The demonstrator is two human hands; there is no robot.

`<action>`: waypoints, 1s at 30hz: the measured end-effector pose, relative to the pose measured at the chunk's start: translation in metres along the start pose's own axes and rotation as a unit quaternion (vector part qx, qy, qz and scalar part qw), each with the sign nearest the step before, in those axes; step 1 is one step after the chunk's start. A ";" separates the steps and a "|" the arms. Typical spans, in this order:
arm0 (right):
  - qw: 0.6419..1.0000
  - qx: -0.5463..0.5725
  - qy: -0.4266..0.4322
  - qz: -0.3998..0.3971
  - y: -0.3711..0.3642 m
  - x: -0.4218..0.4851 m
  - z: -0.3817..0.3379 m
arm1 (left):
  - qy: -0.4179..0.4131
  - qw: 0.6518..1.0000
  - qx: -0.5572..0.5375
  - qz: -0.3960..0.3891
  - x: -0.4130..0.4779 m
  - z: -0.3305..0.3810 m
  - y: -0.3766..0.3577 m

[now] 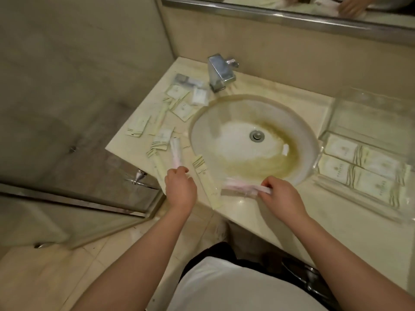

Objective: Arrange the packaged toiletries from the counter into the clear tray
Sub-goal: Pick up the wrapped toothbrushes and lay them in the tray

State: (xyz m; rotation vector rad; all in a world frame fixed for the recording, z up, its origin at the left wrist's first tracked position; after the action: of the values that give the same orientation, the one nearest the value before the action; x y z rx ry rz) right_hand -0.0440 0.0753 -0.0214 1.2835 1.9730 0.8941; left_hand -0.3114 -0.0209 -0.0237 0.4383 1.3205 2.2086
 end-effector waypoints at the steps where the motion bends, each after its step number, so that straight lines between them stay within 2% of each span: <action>1: 1.000 0.017 -0.017 -0.006 -0.003 0.004 -0.007 | 0.010 1.000 0.006 -0.006 0.010 -0.008 0.000; 7: 0.990 0.105 -0.076 -0.049 -0.016 0.013 -0.027 | 0.016 0.999 0.027 -0.037 0.038 -0.011 -0.008; 13: 0.970 0.170 -0.157 -0.068 -0.019 0.026 -0.046 | 0.104 0.989 0.021 -0.105 0.057 -0.016 -0.014; 18: 0.947 0.232 -0.214 -0.059 -0.019 0.035 -0.050 | 0.102 0.984 -0.041 -0.143 0.063 -0.013 0.005; 22: 0.933 0.271 -0.231 -0.046 -0.017 0.038 -0.054 | 0.107 0.968 -0.148 -0.171 0.053 -0.001 0.025; 30: 0.907 0.337 -0.252 0.016 0.013 0.029 -0.039 | 0.063 0.931 -0.229 -0.276 0.019 0.065 0.030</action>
State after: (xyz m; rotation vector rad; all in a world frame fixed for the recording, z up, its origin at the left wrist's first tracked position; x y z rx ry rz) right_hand -0.0782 0.0976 0.0079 1.7037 1.8752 -0.1652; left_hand -0.3015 0.0251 0.0336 -0.2338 0.8041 1.9787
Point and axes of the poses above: each hand's wrist, its own x-axis towards the middle knuckle, its own y-axis out of the back of the hand, z = x × y, the point moved 5 cm from there along x, towards the middle knuckle, and after that the axes turned 9 degrees about z, right-handed, at the moved point
